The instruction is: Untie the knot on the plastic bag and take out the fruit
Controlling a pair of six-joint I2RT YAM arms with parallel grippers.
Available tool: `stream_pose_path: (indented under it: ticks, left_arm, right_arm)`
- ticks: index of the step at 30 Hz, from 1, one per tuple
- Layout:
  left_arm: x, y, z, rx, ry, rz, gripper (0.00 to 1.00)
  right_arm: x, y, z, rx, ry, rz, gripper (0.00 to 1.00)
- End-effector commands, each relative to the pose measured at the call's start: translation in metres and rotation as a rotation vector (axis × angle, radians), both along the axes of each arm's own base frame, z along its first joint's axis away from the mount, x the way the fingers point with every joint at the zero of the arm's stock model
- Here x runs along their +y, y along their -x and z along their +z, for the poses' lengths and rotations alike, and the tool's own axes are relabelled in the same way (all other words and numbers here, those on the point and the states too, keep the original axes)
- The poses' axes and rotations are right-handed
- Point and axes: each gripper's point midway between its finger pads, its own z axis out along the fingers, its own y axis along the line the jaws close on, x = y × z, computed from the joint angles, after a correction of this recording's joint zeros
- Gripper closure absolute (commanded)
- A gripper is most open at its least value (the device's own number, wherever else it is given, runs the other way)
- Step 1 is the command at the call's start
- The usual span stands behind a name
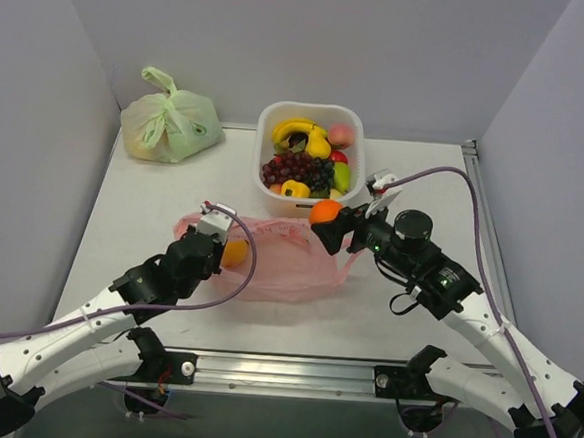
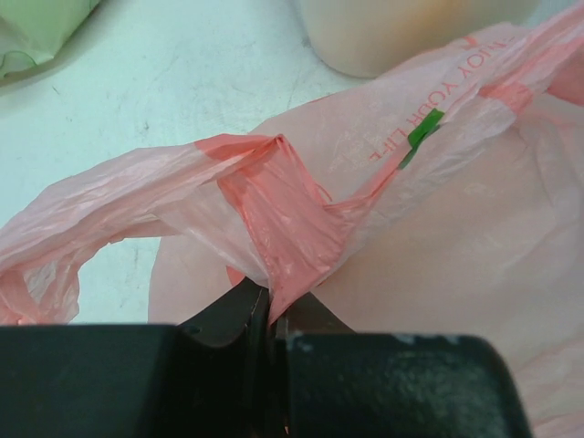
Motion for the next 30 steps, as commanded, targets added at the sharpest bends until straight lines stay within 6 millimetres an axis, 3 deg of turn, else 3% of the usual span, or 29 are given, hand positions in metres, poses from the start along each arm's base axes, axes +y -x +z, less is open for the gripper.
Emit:
stream_pose_path:
  ticks: [1,2,4,6,7,8,9,12,17,18,19,20,21,24,27,29,30]
  left_arm:
    - [-0.007,-0.002,0.028,-0.093,0.086,-0.046,1.0]
    - [-0.01,0.001,0.027,-0.089,0.096,-0.069,1.0]
    - [-0.021,0.01,0.026,-0.085,0.111,-0.163,1.0]
    - [-0.031,0.017,0.032,-0.106,0.115,-0.256,1.0]
    - [-0.034,0.019,0.033,-0.115,0.118,-0.28,1.0]
    - [-0.036,0.021,0.037,-0.128,0.137,-0.298,1.0]
    - [-0.038,0.021,0.04,-0.155,0.122,-0.326,1.0]
    - [-0.042,0.024,0.041,-0.168,0.122,-0.369,1.0]
    - [-0.056,0.032,0.033,-0.149,0.106,-0.474,1.0]
    - [-0.059,0.034,0.034,-0.154,0.108,-0.496,1.0]
    - [-0.061,0.034,0.032,-0.155,0.107,-0.506,1.0]
    - [-0.063,0.036,0.032,-0.157,0.108,-0.525,1.0]
    - [-0.064,0.036,0.031,-0.159,0.105,-0.535,1.0]
    - [-0.064,0.036,0.029,-0.162,0.099,-0.539,1.0]
    - [-0.066,0.036,0.027,-0.164,0.095,-0.548,1.0]
    - [-0.066,0.034,0.024,-0.162,0.088,-0.546,1.0]
    - [-0.065,0.033,0.022,-0.154,0.083,-0.541,1.0]
  right_arm:
    - [-0.016,-0.036,0.029,-0.095,0.033,-0.102,0.9]
    - [-0.017,-0.045,0.041,-0.115,0.031,-0.116,0.9]
    - [-0.016,-0.069,0.033,-0.097,0.064,-0.145,0.89]
    - [-0.02,-0.094,0.044,-0.122,0.065,-0.186,0.89]
    - [-0.018,-0.111,0.03,-0.091,0.09,-0.204,0.89]
    - [-0.026,-0.128,0.041,-0.11,0.082,-0.247,0.88]
    - [-0.026,-0.146,0.024,-0.074,0.111,-0.274,0.87]
    - [-0.045,-0.189,0.006,-0.043,0.16,-0.409,0.85]
    - [-0.057,-0.24,-0.021,-0.011,0.197,-0.504,0.77]
    - [-0.062,-0.251,-0.038,0.012,0.228,-0.53,0.71]
    - [-0.062,-0.259,-0.036,0.005,0.231,-0.544,0.64]
    - [-0.064,-0.264,-0.04,0.011,0.241,-0.557,0.55]
    - [-0.065,-0.269,-0.046,0.021,0.254,-0.562,0.37]
    - [-0.061,-0.275,-0.061,0.065,0.283,-0.538,0.11]
    - [-0.05,-0.265,-0.053,0.071,0.259,-0.472,0.0]
    - [-0.045,-0.253,-0.054,0.082,0.258,-0.437,0.0]
    - [-0.045,-0.245,-0.039,0.063,0.243,-0.427,0.0]
